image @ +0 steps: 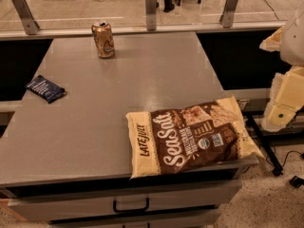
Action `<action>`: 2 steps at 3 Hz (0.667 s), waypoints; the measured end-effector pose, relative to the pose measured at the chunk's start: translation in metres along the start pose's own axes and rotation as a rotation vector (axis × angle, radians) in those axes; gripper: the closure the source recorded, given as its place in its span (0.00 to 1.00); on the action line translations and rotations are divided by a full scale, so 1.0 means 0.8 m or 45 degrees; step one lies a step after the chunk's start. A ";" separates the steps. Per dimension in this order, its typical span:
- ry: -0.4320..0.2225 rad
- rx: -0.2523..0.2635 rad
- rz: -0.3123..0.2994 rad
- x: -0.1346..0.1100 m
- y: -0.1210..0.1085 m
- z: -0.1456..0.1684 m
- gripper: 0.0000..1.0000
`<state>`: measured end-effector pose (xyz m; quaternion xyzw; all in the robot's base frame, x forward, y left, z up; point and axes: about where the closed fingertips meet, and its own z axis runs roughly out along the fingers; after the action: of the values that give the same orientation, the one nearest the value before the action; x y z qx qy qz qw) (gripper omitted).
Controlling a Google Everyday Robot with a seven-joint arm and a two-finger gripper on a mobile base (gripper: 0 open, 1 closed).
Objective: Move orange can near brown chip bag
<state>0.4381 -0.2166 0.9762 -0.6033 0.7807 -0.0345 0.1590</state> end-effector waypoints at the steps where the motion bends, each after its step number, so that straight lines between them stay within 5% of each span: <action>1: 0.000 0.000 0.000 0.000 0.000 0.000 0.00; 2: -0.063 0.014 0.000 -0.012 -0.017 0.012 0.00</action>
Offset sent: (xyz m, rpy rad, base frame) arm 0.0451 0.0153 -0.0131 0.1125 -0.0421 0.0258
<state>0.4559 -0.2099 0.9728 -0.6031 0.7763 -0.0238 0.1818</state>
